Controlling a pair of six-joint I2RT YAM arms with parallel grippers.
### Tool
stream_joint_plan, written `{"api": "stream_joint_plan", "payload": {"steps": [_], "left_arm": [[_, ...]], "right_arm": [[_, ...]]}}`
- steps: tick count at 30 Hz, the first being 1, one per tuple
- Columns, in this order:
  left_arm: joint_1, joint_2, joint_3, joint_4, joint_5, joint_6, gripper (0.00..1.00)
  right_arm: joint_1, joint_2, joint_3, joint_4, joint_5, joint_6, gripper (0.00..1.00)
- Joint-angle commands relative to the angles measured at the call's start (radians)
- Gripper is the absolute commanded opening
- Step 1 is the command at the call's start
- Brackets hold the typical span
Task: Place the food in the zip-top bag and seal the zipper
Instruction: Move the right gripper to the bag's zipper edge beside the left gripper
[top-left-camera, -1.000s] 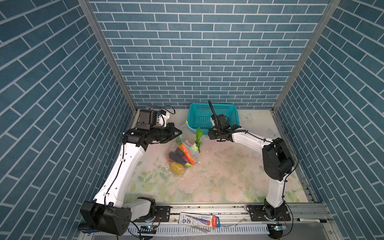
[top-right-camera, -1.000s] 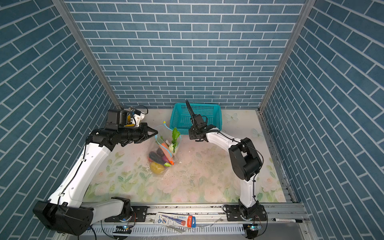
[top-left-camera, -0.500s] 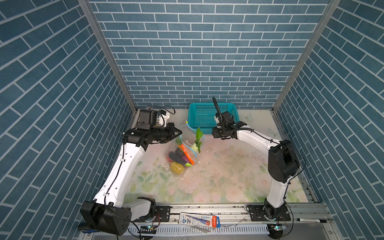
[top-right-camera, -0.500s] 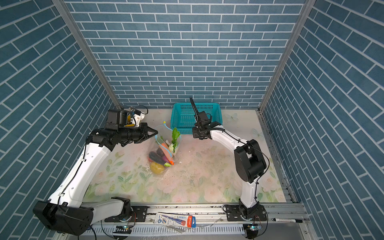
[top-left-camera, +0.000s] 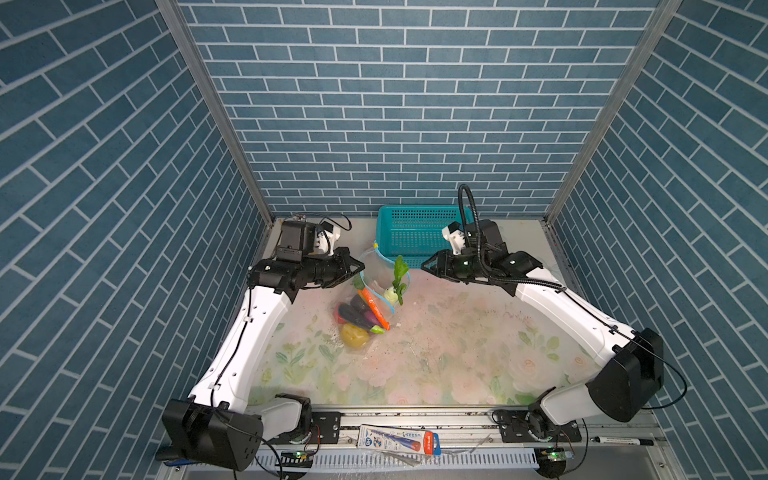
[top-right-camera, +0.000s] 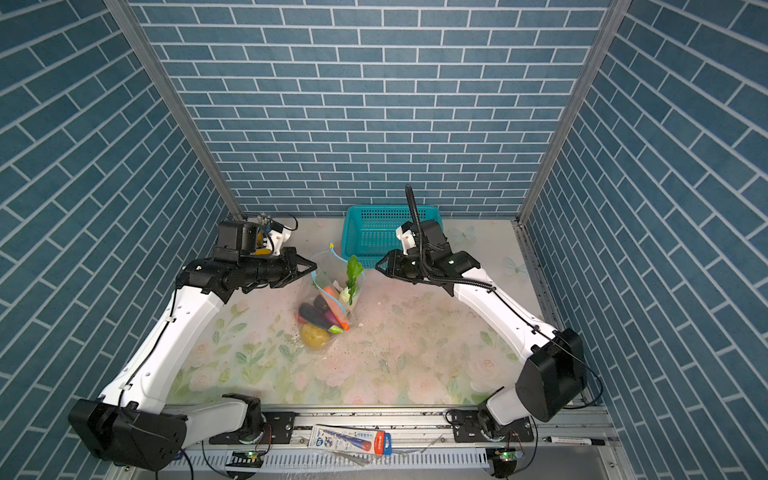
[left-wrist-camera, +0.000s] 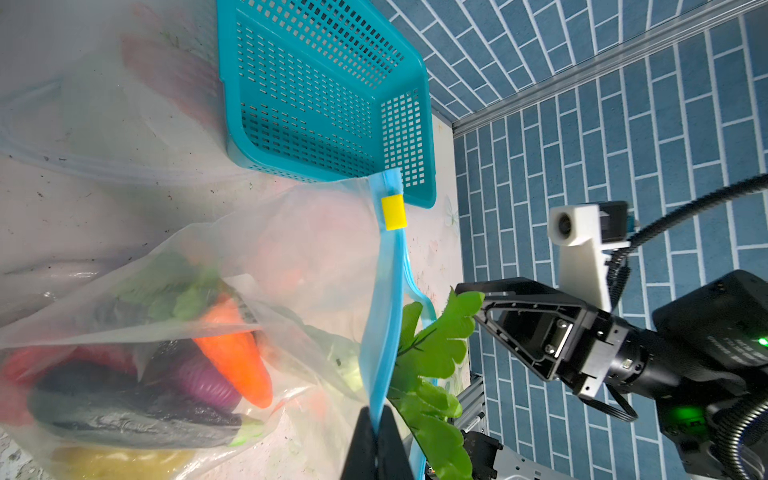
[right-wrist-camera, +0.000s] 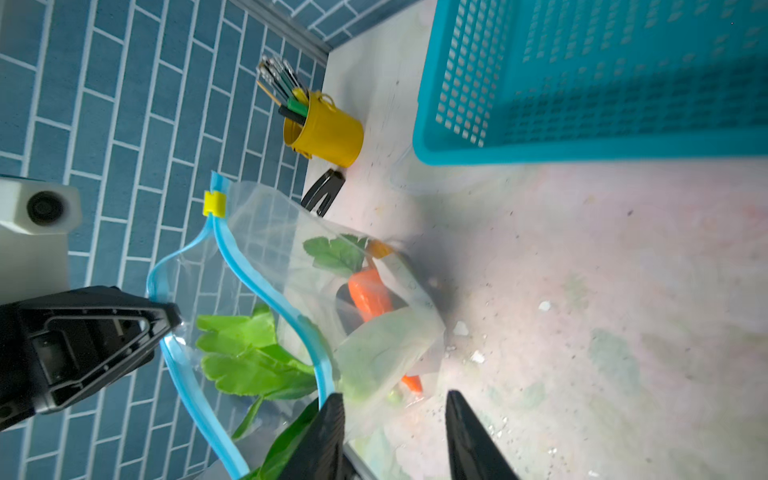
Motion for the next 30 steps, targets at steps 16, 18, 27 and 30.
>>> {"api": "stream_joint_plan", "payload": {"steps": [16, 18, 27, 30], "left_arm": [[-0.004, -0.015, -0.014, 0.016, 0.007, -0.003, 0.00], [-0.004, -0.015, -0.012, 0.017, 0.007, -0.003, 0.00], [-0.004, -0.017, -0.010, 0.014, 0.005, 0.001, 0.00], [-0.004, -0.014, -0.007, 0.013, 0.006, 0.000, 0.00]], "right_arm": [[0.079, 0.028, -0.022, 0.060, -0.118, 0.107, 0.28], [0.080, 0.039, -0.018, 0.064, -0.123, 0.107, 0.25], [0.086, 0.060, 0.002, 0.063, -0.133, 0.101, 0.07], [0.087, 0.054, 0.006, 0.061, -0.128, 0.097, 0.00]]}}
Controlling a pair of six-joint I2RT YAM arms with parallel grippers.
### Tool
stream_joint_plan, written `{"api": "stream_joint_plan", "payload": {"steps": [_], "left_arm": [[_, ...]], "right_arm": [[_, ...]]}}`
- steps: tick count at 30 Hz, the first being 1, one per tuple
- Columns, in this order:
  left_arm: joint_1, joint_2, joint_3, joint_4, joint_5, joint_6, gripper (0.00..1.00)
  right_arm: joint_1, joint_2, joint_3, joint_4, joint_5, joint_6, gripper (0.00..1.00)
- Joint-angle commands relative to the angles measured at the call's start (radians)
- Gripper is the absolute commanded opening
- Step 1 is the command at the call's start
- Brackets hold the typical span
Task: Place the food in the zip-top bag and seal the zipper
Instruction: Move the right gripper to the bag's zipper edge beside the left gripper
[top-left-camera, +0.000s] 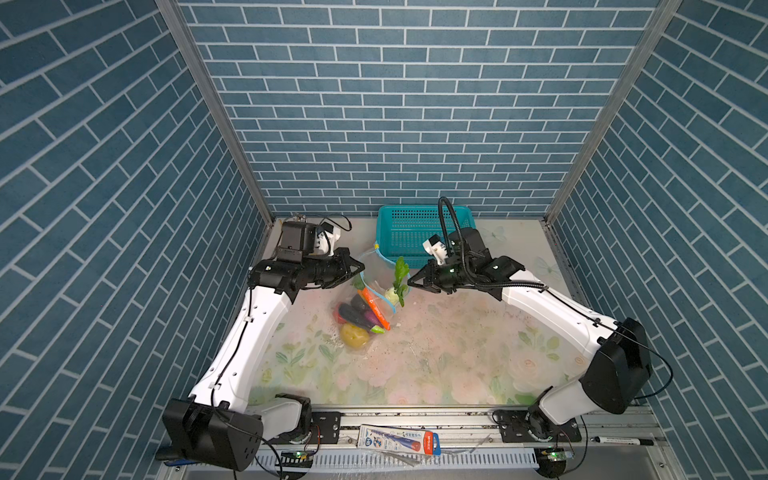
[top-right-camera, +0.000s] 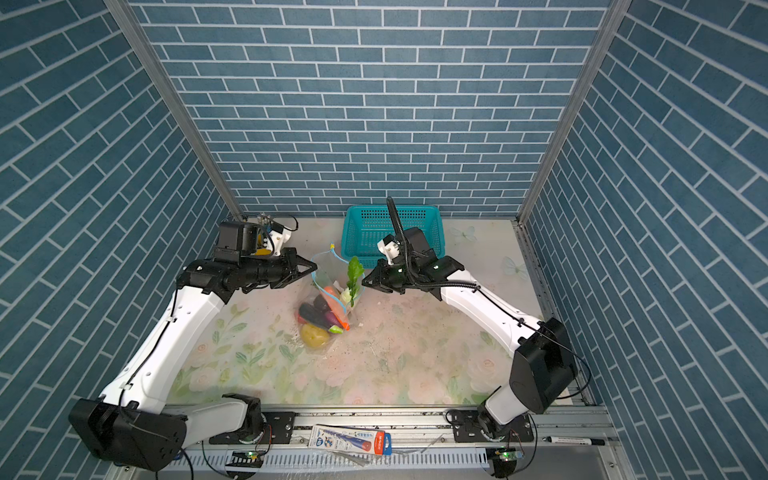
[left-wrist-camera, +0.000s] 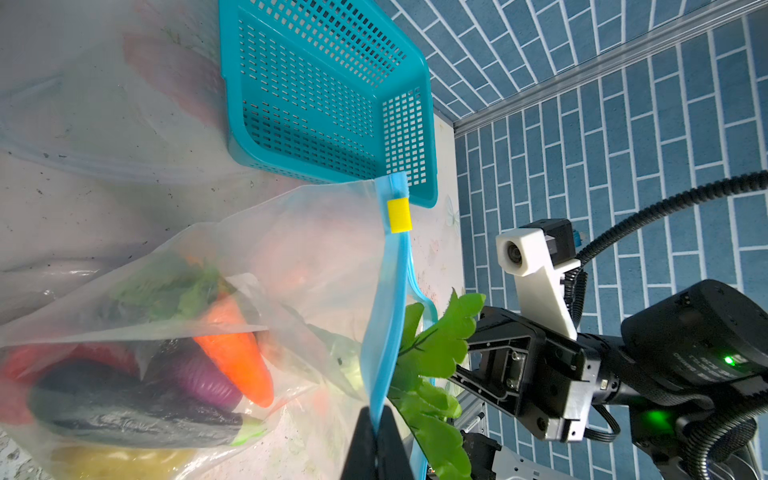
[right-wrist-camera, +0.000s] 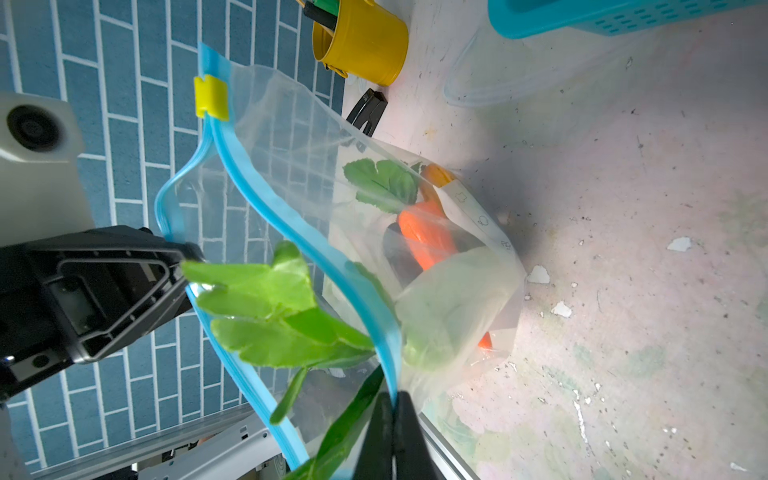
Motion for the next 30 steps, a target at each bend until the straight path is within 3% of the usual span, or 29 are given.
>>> {"api": "stream_joint_plan", "payload": {"steps": [1, 30], "left_arm": [[-0.004, -0.014, -0.001, 0.011, 0.007, 0.003, 0.00], [-0.004, -0.015, 0.116, -0.049, 0.002, 0.009, 0.00]], "right_arm": [[0.006, -0.002, 0.013, 0.008, -0.005, 0.005, 0.00], [0.009, -0.007, 0.297, -0.168, 0.114, -0.155, 0.00]]}}
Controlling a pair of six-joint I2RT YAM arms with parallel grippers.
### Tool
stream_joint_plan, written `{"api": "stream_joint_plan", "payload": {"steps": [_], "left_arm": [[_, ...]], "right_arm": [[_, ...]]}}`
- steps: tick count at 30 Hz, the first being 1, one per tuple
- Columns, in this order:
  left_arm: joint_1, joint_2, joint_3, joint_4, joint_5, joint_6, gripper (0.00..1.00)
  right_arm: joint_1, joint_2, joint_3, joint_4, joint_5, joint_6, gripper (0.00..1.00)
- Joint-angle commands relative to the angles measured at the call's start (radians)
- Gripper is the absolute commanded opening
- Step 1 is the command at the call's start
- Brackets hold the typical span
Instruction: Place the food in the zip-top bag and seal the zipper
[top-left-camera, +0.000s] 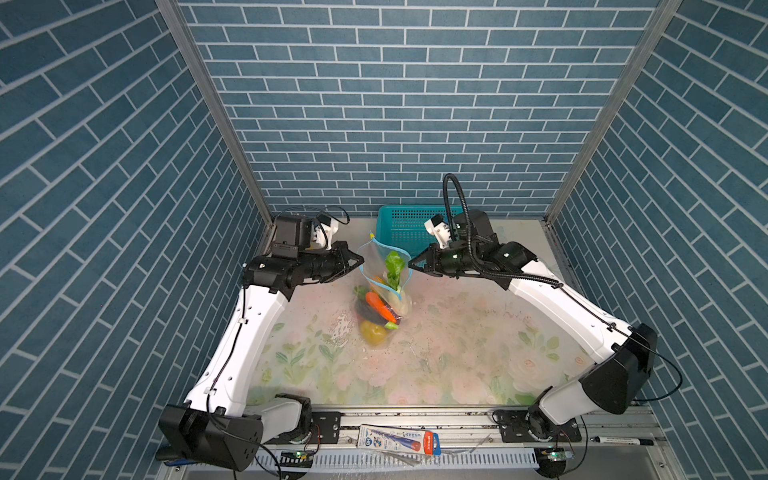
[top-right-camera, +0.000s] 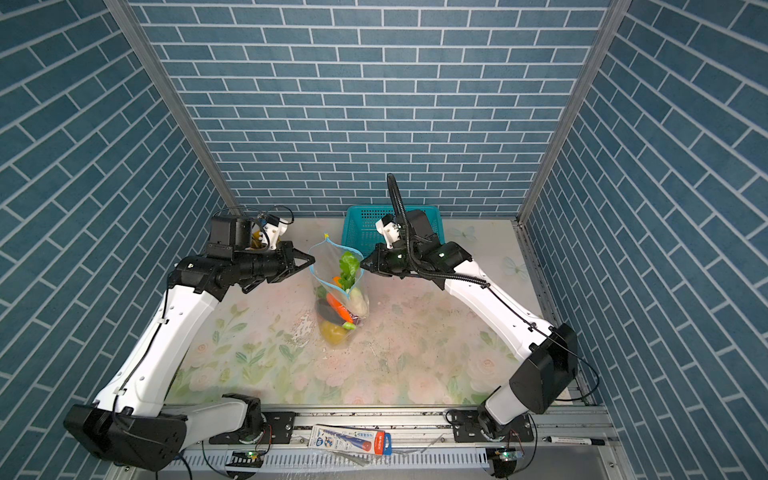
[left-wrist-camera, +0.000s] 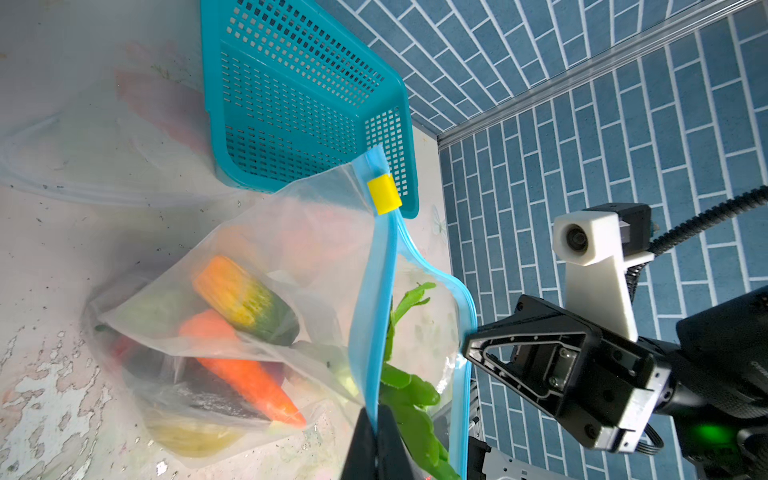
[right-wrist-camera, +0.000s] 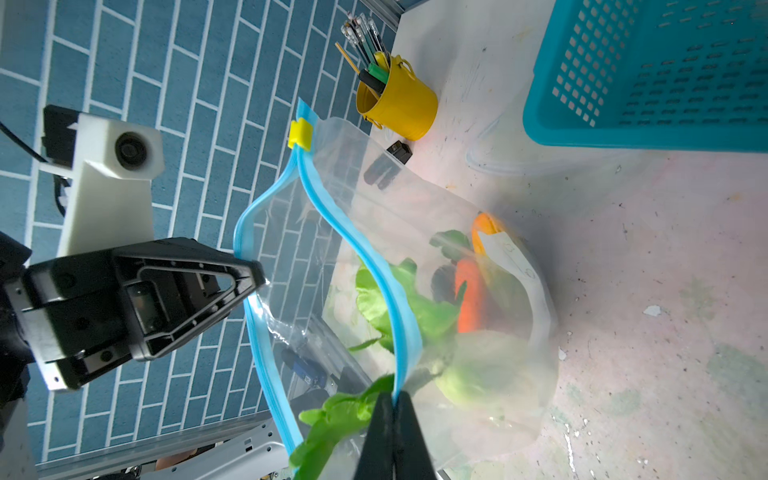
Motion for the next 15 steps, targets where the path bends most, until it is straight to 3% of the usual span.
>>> {"api": "stream_joint_plan", "payload": {"steps": [1, 15], "left_arm": [[-0.003, -0.014, 0.032, -0.018, 0.001, 0.008, 0.00], [-0.009, -0.033, 0.041, -0.006, 0.005, -0.013, 0.00]], "right_arm": [[0.004, -0.007, 0.082, -0.035, 0.027, -0.051, 0.00], [0.011, 0.016, 0.237, -0.124, 0.061, -0.112, 0.00]]}}
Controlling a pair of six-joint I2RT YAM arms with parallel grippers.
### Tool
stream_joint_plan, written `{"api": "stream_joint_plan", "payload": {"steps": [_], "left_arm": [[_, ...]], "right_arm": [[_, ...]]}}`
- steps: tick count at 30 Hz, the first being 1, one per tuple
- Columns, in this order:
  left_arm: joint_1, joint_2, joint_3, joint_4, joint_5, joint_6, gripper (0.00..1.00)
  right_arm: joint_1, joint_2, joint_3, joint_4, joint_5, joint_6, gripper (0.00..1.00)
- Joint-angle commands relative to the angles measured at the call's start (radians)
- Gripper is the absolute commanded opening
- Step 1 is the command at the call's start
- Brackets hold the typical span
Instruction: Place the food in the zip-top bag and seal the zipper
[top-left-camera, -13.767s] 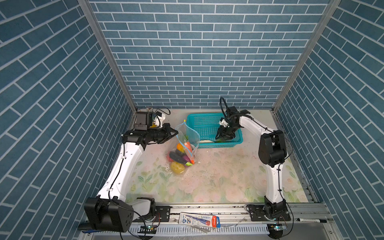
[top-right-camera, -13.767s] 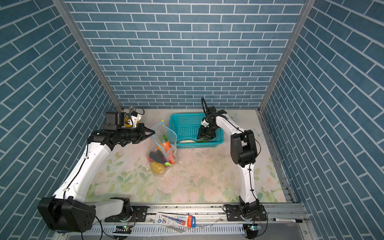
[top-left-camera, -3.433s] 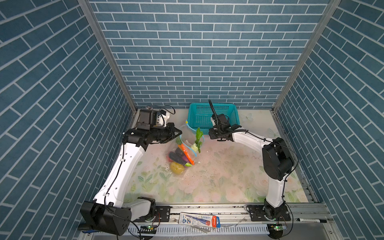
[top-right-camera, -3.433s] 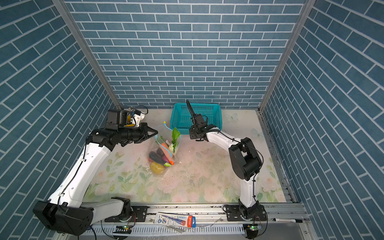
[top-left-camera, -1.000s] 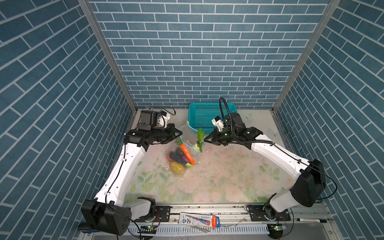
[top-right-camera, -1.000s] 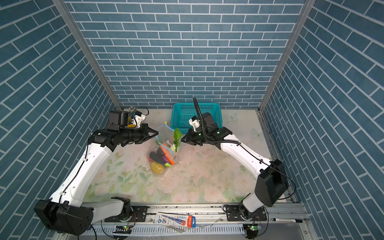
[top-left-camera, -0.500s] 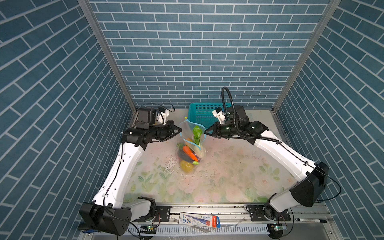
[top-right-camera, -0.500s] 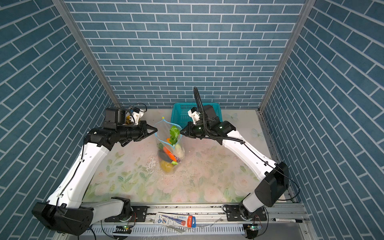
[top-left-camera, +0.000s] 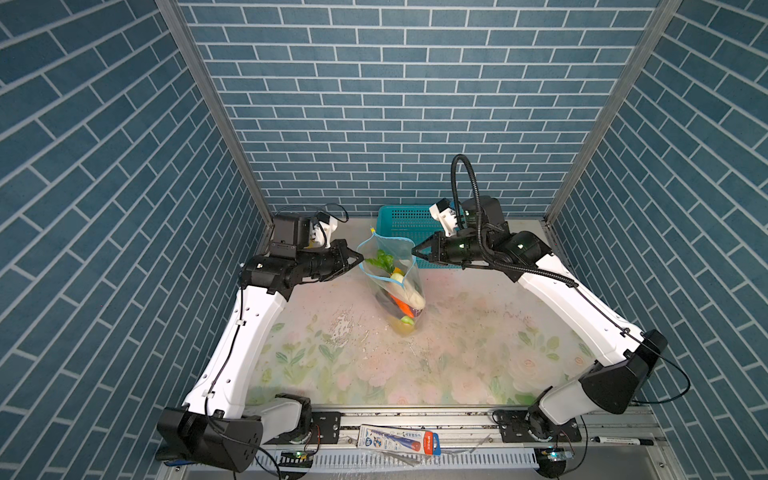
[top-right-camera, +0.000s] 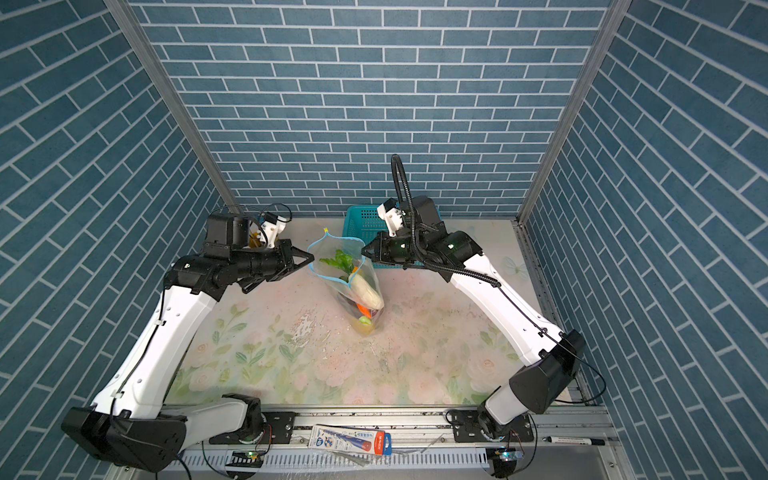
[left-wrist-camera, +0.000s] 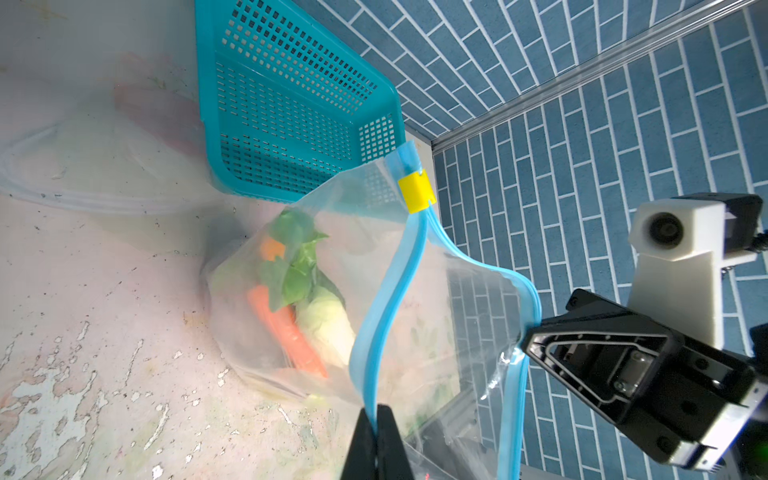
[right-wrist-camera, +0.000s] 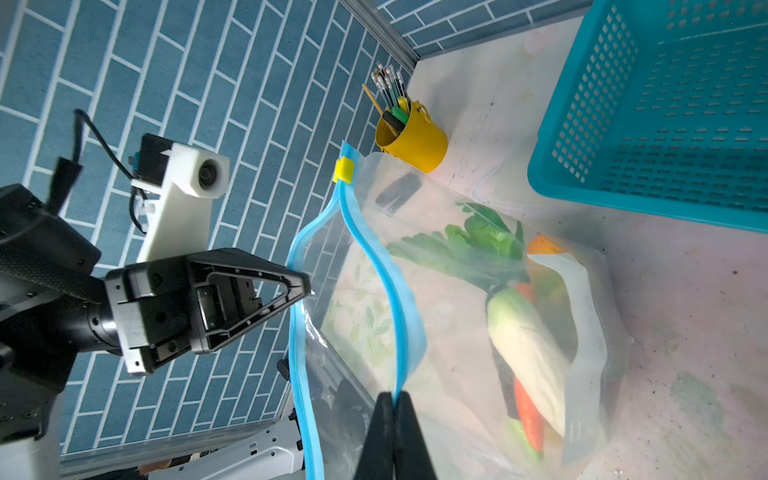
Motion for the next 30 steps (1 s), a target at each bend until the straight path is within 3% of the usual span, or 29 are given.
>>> {"api": "stream_joint_plan", "payload": {"steps": [1, 20, 30], "left_arm": [[-0.013, -0.028, 0.027, -0.003, 0.001, -0.004, 0.00], [-0.150, 0.011, 0.070, 0.017, -0.085, -0.049, 0.00], [-0.166, 0.011, 0.082, 0.006, -0.104, -0.049, 0.00]], "right_arm": [[0.007, 0.015, 0.076, -0.017, 0.016, -0.047, 0.00], [0.065, 0.126, 0.195, -0.039, -0.017, -0.077, 0.00], [0.091, 0.148, 0.216, -0.049, -0.032, -0.109, 0.00]]}}
